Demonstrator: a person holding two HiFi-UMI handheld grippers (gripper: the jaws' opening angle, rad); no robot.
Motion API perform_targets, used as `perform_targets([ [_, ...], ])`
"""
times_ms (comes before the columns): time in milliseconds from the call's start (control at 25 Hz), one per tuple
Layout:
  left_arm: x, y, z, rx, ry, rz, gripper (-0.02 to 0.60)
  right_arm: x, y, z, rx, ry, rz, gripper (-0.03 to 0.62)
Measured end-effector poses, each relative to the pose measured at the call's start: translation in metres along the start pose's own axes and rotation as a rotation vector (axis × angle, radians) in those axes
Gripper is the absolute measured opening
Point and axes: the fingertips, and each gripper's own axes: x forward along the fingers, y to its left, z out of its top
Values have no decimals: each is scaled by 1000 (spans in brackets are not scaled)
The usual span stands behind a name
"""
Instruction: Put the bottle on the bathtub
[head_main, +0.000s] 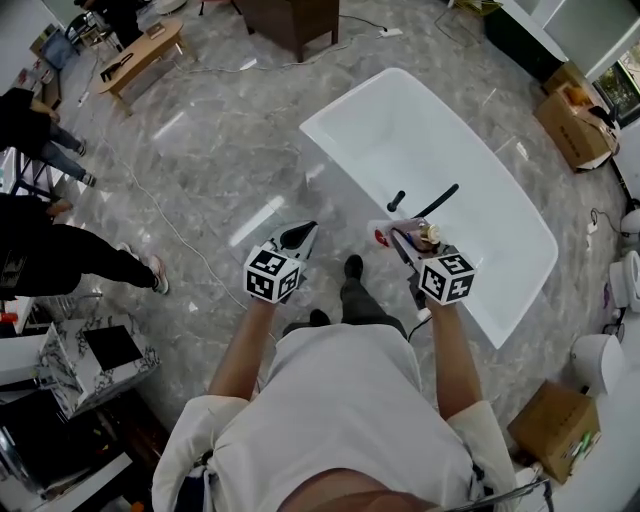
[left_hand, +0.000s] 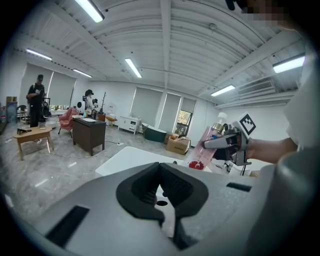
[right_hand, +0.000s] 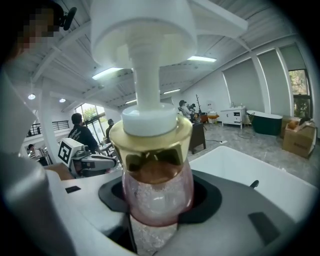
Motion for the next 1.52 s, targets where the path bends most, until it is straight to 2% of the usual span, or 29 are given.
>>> perform_targets([
  [280,49,37,17,-30,20,27,5,52,-41,18,11,23,47,235],
  [1040,228,120,62,-100,94,80,5,200,-200,57,-17,143,96,235],
  [1240,258,138,59,-131,102,92,5,230,-224,54,-2,164,106,235],
  [1520,281,173,37,-143,141,90,5,270,-245,33,23,192,51,235],
])
